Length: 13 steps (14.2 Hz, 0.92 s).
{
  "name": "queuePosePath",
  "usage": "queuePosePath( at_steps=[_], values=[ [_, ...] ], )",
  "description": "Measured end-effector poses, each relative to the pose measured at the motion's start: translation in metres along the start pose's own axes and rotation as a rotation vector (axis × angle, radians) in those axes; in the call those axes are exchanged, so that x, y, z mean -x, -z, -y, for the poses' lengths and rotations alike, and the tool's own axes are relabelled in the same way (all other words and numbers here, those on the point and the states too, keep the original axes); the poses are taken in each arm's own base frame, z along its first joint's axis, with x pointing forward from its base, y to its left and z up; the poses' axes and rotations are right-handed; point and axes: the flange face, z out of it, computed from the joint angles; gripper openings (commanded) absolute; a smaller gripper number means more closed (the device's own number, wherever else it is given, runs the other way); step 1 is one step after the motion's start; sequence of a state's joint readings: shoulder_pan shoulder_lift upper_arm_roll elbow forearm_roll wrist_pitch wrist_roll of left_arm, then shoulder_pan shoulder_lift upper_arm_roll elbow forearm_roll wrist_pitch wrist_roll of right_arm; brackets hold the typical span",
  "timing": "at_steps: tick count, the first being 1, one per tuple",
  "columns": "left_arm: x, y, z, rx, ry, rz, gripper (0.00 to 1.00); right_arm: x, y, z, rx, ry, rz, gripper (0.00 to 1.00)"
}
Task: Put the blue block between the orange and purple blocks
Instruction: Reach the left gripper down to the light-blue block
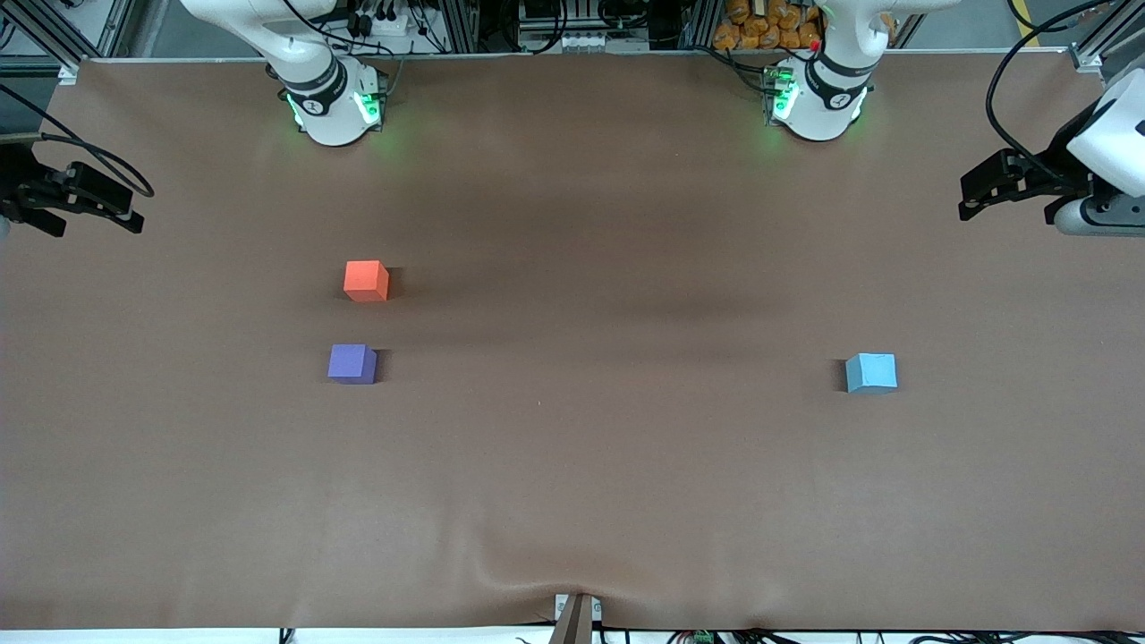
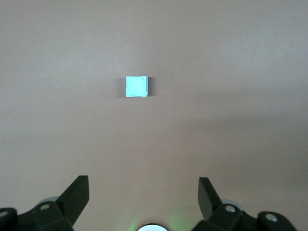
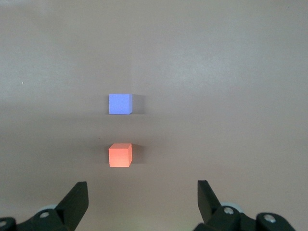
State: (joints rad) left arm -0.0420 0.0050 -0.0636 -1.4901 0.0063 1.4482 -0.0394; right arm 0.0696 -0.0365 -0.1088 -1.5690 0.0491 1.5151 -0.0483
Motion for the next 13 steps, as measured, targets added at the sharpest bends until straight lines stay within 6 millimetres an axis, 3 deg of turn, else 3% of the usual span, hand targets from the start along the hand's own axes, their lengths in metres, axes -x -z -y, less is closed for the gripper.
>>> queuePosePath(
  at_steps=[5,7,10,13],
  values=[
    [-0.002,-0.003,0.000,0.000,0.000,0.007,1.00,0.000,0.000,-0.001,0.007,0.000,0.000,1.00],
    [-0.008,-0.014,0.001,0.000,0.001,0.026,1.00,0.000,0.000,-0.001,0.008,0.000,0.001,1.00],
    [-0.033,-0.054,0.006,0.003,0.009,0.079,1.00,0.000,-0.001,-0.001,0.008,-0.001,0.002,1.00],
    [-0.063,-0.119,0.016,0.002,0.025,0.174,1.00,0.000,-0.001,-0.001,0.008,-0.001,0.003,1.00]
  ],
)
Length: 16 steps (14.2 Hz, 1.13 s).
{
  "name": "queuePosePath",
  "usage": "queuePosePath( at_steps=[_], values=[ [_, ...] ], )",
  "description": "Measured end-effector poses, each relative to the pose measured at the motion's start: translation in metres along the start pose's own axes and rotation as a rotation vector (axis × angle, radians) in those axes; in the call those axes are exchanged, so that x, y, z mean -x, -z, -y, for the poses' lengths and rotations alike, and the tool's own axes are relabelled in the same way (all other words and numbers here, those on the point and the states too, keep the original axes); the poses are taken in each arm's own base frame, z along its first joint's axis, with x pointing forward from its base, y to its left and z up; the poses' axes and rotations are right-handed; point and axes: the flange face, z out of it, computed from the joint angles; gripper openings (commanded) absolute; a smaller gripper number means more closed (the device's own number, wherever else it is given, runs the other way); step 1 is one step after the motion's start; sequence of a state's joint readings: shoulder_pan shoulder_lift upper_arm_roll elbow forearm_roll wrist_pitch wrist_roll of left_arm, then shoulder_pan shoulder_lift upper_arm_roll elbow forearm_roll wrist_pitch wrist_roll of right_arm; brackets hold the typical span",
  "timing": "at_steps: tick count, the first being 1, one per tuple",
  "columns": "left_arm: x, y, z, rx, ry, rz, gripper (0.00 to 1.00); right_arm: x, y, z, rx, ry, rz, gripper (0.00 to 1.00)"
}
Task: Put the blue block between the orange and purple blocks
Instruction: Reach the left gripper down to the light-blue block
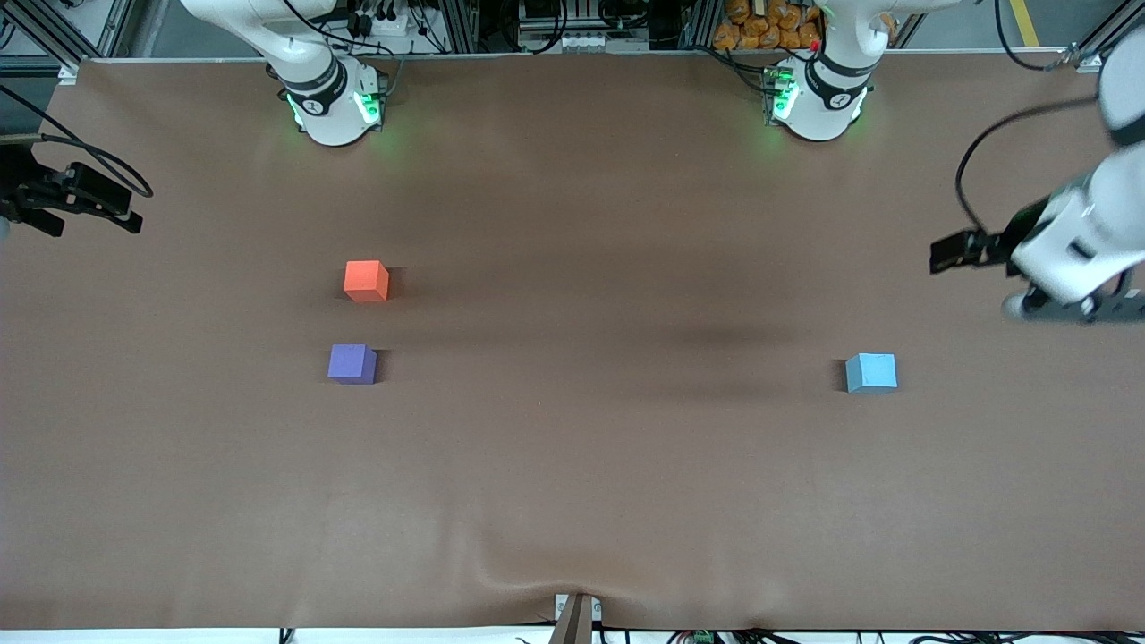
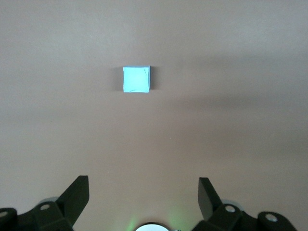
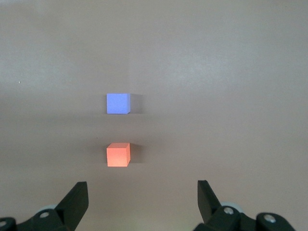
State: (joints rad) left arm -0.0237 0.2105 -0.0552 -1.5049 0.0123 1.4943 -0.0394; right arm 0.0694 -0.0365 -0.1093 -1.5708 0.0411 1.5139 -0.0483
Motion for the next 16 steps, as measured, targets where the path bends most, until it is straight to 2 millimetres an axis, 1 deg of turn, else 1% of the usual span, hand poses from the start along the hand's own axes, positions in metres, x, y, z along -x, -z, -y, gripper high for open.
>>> queuePosePath(
  at_steps=[2,4,7,8,10,12,14,16],
  values=[
    [-0.026,-0.042,0.005,-0.019,0.005,0.057,1.00,0.000,0.000,0.000,0.000,0.000,0.001,1.00],
    [-0.045,-0.076,0.006,-0.029,0.002,0.082,1.00,0.000,-0.001,0.000,0.000,0.000,0.002,1.00],
    [-0.064,-0.125,0.006,-0.046,-0.006,0.092,1.00,0.000,-0.001,0.000,0.000,0.000,0.003,1.00],
    [-0.070,-0.144,0.005,-0.049,-0.010,0.095,1.00,0.000,-0.001,0.000,0.000,0.000,0.003,1.00],
    [-0.079,-0.182,0.004,-0.049,-0.015,0.090,1.00,0.000,-0.001,0.000,0.000,-0.001,0.004,1.00],
    [-0.083,-0.218,0.005,-0.045,-0.017,0.070,1.00,0.000,-0.002,0.000,0.000,-0.001,0.004,1.00],
    [-0.082,-0.243,0.013,-0.039,-0.008,0.046,1.00,0.000,-0.002,0.000,0.000,-0.001,0.004,1.00],
    [-0.082,-0.261,0.023,-0.033,0.005,0.023,1.00,0.000,-0.002,0.000,0.000,-0.001,0.005,1.00]
  ],
)
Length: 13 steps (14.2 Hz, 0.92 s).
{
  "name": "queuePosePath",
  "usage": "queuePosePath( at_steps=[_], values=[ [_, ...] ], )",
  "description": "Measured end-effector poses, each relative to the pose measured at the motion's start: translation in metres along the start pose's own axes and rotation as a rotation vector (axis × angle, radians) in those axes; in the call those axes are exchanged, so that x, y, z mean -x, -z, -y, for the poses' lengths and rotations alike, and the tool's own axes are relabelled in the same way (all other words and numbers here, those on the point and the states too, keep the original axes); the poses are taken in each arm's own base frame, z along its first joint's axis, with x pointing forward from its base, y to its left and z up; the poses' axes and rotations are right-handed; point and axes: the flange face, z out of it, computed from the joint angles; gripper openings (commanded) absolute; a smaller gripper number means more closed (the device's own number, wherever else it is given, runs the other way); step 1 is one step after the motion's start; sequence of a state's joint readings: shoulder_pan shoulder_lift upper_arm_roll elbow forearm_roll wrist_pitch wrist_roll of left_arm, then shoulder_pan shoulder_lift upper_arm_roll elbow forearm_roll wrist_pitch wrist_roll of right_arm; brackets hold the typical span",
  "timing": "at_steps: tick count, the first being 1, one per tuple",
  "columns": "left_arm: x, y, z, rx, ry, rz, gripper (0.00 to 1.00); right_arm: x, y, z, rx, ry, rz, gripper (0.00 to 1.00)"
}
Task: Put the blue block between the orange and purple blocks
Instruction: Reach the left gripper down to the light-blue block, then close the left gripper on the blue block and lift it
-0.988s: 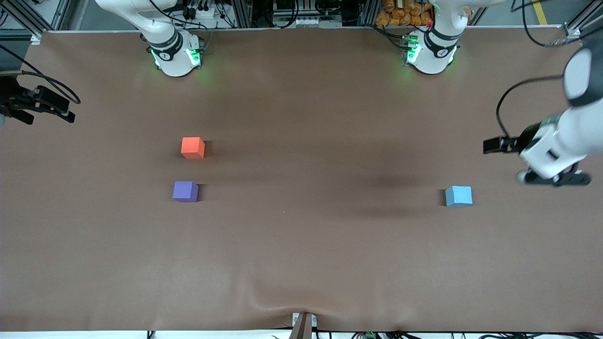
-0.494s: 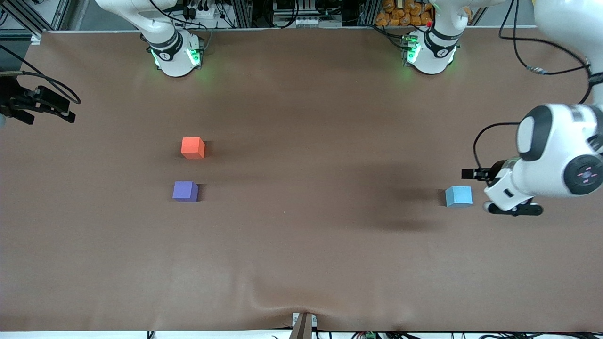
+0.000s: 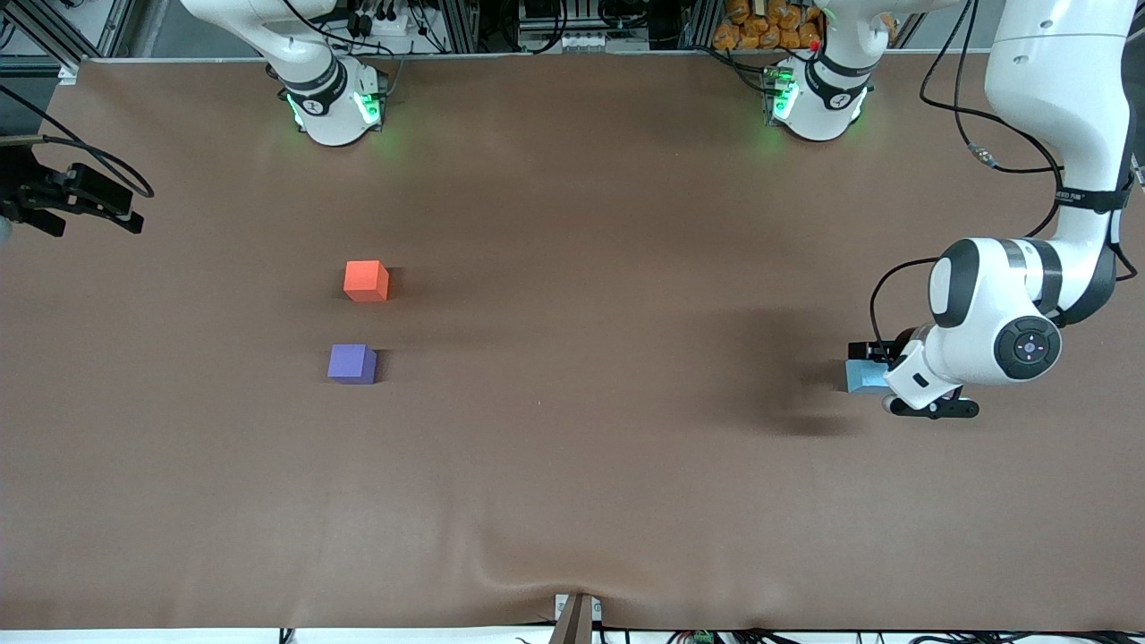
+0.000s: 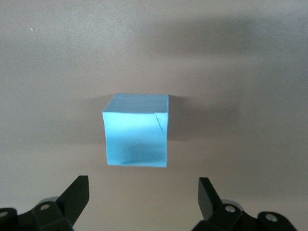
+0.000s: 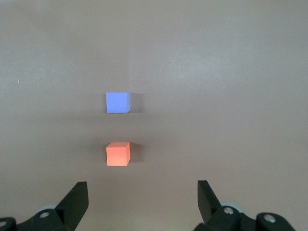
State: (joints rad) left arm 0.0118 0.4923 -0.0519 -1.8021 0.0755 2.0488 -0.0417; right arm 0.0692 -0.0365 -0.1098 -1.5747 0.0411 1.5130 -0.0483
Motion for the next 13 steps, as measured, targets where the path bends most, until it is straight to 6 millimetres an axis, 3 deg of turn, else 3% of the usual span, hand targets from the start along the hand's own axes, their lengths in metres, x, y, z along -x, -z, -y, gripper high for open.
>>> queuePosePath(
  at_steps=[4,8,9,10,13],
  values=[
    [-0.012,-0.034,0.013,0.013,0.021,-0.044,1.00,0.000,0.000,0.000,0.000,0.000,0.001,1.00],
    [-0.016,-0.061,0.012,0.017,0.020,-0.027,1.00,0.000,-0.001,-0.002,0.000,-0.004,0.001,1.00],
    [-0.016,-0.064,0.012,0.017,0.019,-0.023,0.74,0.000,-0.001,-0.003,0.000,-0.005,0.002,1.00],
    [-0.016,-0.066,0.012,0.018,0.019,-0.019,0.55,0.000,-0.001,-0.003,0.000,-0.005,0.002,1.00],
    [-0.019,-0.062,0.012,0.018,0.020,-0.033,0.53,0.000,-0.002,-0.003,0.000,-0.006,0.004,1.00]
  ],
)
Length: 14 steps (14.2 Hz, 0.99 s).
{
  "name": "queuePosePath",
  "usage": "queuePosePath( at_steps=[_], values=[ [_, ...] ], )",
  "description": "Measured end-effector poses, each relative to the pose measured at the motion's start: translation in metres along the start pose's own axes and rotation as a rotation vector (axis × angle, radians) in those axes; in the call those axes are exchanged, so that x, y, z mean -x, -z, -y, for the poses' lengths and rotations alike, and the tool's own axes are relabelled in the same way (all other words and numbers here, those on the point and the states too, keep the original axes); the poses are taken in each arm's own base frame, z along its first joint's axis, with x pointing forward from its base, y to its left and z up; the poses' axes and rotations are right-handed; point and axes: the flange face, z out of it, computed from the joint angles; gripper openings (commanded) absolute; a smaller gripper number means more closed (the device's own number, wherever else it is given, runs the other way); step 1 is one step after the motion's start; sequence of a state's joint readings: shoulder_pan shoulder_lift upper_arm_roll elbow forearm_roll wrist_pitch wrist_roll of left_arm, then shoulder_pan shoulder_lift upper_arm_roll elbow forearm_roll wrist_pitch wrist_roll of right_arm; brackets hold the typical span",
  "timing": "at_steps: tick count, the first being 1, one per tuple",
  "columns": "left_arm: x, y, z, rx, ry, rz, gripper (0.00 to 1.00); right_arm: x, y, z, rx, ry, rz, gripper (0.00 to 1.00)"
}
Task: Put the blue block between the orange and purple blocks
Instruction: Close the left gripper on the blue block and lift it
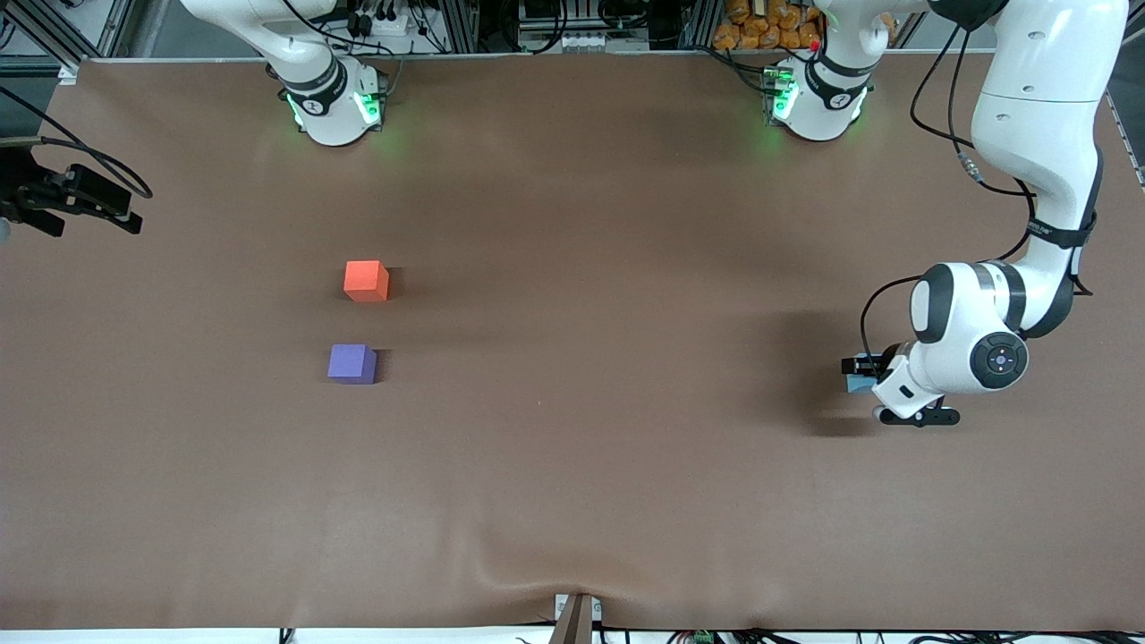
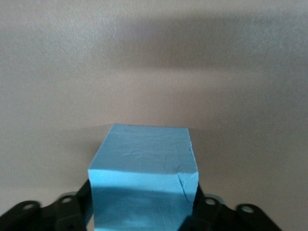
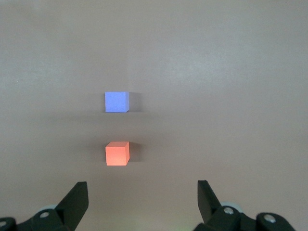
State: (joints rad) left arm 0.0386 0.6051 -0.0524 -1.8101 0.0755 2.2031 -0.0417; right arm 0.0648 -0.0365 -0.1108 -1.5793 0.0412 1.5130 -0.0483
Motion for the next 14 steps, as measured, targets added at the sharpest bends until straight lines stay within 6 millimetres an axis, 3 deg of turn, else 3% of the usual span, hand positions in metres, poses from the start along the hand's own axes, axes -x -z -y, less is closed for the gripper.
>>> queuePosePath(
  at_steps=[2,5,8,10,14],
  values=[
    [-0.005,0.021,0.001,-0.001,0.000,-0.040,0.53,0.000,-0.001,0.000,0.000,0.000,0.001,1.00],
    [-0.004,0.068,-0.004,-0.001,-0.008,-0.105,0.54,0.000,-0.001,0.000,0.000,-0.001,0.002,1.00],
    [0.013,0.109,-0.030,0.003,-0.039,-0.085,0.55,0.000,-0.001,-0.002,0.000,-0.004,0.004,1.00],
    [0.026,0.128,-0.073,0.016,-0.024,-0.063,0.56,0.001,-0.002,-0.004,-0.001,-0.008,0.006,1.00],
    [0.061,0.139,-0.200,0.054,0.001,-0.052,0.56,0.001,-0.003,-0.005,-0.001,-0.009,0.010,1.00]
  ],
)
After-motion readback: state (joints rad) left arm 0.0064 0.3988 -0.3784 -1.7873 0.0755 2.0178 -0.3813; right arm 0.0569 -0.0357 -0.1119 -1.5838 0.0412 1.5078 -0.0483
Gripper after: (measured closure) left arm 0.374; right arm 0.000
